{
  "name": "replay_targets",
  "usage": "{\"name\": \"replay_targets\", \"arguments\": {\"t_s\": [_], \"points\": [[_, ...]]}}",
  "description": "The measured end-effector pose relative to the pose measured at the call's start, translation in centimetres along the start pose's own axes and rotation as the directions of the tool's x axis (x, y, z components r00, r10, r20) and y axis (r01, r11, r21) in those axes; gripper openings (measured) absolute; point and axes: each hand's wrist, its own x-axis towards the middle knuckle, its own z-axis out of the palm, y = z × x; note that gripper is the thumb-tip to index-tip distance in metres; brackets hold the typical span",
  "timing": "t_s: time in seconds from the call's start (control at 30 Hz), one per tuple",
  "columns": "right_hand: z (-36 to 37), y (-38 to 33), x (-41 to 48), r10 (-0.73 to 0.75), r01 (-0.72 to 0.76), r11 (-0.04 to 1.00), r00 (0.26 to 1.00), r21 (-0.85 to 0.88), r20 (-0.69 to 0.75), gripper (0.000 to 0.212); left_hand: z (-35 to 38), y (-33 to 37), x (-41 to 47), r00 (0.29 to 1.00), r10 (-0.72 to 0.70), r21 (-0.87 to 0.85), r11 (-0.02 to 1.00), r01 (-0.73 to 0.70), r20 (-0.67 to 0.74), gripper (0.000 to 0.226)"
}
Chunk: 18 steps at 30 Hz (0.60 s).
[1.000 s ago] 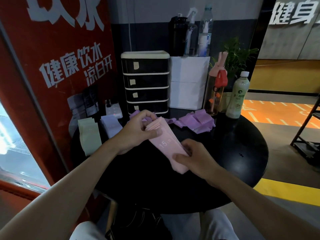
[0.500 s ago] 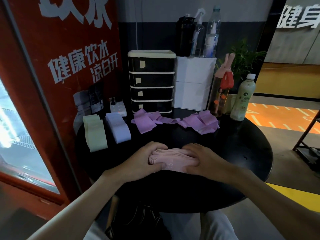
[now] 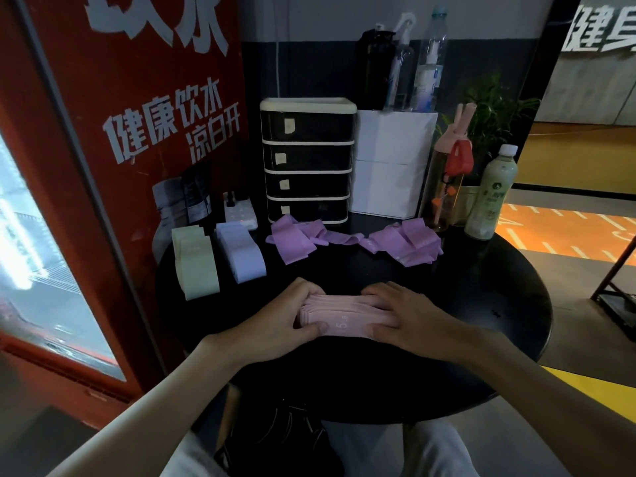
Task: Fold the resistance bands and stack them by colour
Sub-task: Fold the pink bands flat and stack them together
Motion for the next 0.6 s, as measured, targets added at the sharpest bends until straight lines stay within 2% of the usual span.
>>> {"name": "replay_targets", "arguments": {"t_s": [0.13,0.17,0.23,0.33,0.4,0.5,0.6], "points": [[0.05,-0.27,-0.04,-0.027,0.040,0.994,0.993,0.106,-0.117,0.022,0.03,0.28,-0.16,1.000,-0.016,-0.041,0.999,0.015,-0.021,0.021],[0.07,-0.33,-0.01,-0.033,0.046,0.994,0.991,0.102,-0.130,0.018,-0.03,0.24,-0.21,0.999,-0.020,-0.051,0.999,0.018,-0.032,0.020],[0.18,-0.21,0.21,-0.037,0.045,0.997,0.992,0.063,-0.121,0.023,-0.18,0.12,-0.34,0.999,-0.026,-0.056,0.998,0.023,-0.045,0.020],[0.40,0.12,0.48,-0.013,0.012,0.997,1.000,-0.082,-0.011,0.039,-0.25,0.00,-0.52,0.999,-0.024,-0.026,0.999,0.024,-0.021,0.027],[0.27,0.13,0.46,0.000,0.002,0.995,1.000,-0.096,0.017,0.042,-0.31,-0.02,-0.54,1.000,-0.024,-0.012,1.000,0.024,-0.002,0.031],[0.17,0.05,0.08,-0.008,0.008,1.000,1.000,-0.009,-0.006,0.036,-0.38,-0.17,-0.56,1.000,-0.025,-0.027,0.999,0.024,-0.002,0.032],[0.14,-0.23,-0.19,-0.013,0.016,0.998,0.998,0.054,-0.059,0.018,-0.30,-0.25,-0.59,0.997,-0.054,-0.075,0.996,0.050,-0.053,0.029]]}}
